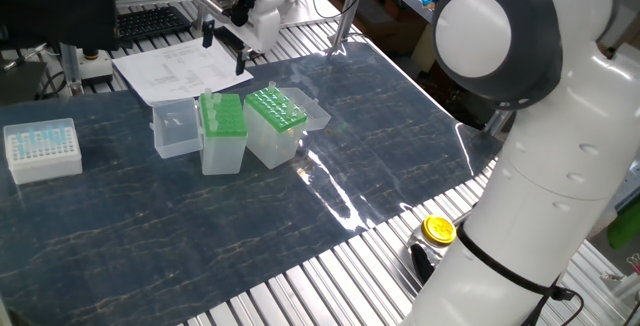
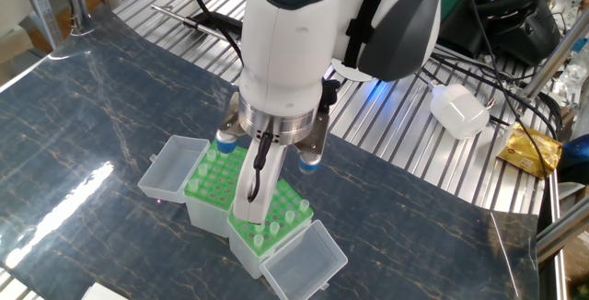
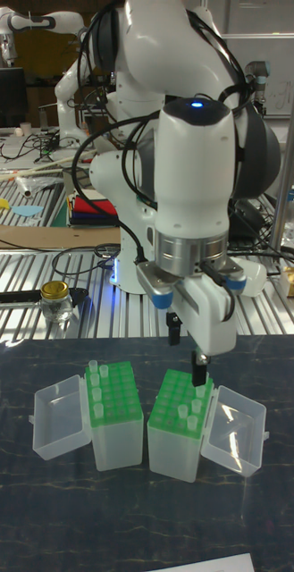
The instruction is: Transfer all large pipette tips from one holder to another
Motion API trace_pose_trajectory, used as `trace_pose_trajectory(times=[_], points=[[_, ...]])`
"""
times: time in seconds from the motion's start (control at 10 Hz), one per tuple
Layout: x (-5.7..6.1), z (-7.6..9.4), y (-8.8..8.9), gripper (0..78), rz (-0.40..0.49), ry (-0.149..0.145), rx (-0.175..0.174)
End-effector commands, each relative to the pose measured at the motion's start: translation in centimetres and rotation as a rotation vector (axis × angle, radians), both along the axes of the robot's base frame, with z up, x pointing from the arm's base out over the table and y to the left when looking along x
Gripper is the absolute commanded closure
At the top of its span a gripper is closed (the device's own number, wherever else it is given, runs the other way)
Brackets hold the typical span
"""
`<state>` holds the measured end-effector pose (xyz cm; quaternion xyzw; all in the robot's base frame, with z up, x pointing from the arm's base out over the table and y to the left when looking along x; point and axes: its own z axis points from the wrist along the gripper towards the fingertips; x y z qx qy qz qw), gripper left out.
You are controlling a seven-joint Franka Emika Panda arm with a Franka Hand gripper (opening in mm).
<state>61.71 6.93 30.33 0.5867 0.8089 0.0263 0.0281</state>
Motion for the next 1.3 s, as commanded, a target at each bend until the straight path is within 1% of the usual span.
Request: trace_pose_trajectory(times=[0.1, 0.2, 0.6, 0.7, 0.9, 1.2, 1.3], points=[[-0.2, -0.5, -0.3, 0.2, 0.068, 0.010, 0.004], [-0.3, -0.7, -0.5, 0.2, 0.075, 0.014, -0.004], [-0.9, -1.7, -1.3, 0.2, 0.085, 0.014, -0.026], [-1.3, -1.9, -2.0, 0.2, 0.094, 0.015, -0.030], [-1.8, -2.3, -3.1, 0.2, 0.106, 0.015, -0.027], [-2.4, -2.9, -3.7, 0.2, 0.099, 0.018, -0.028], [-2.9, -3.4, -4.0, 0.2, 0.094, 0.018, -0.036]])
